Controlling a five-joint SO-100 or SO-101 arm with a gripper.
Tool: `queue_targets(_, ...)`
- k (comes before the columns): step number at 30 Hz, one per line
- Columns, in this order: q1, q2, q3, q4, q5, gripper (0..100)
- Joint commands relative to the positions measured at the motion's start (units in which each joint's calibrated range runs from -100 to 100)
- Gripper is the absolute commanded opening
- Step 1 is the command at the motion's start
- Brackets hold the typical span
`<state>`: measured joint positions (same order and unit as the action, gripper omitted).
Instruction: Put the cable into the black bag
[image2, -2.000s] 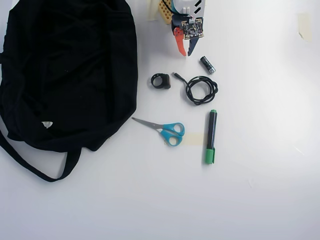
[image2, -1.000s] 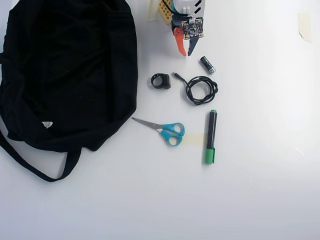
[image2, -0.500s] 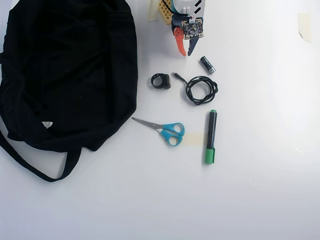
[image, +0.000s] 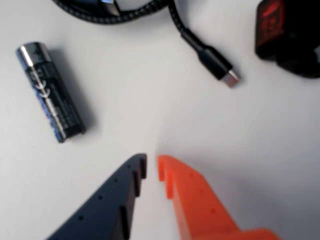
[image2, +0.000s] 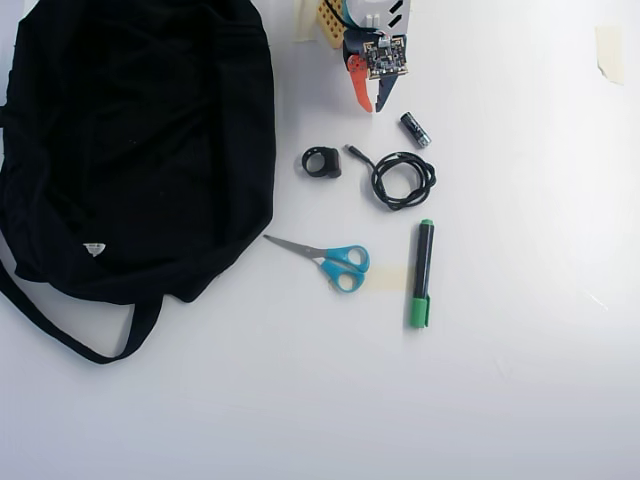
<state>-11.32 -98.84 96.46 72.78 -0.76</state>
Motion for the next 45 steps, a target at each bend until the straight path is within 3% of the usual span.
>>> queue_targets(1, -0.4, -0.2, -1.0, -1.0, 0.0, 3)
queue_targets(9, -1.3, 11.5, -8.6, -20.6, -0.2, 3)
queue_targets(25, -2.1, 46.8, -39.3, -46.9, -0.3, 3)
queue_targets(45, 5.6, 86.8, -91.9, -52.4, 0.3, 3)
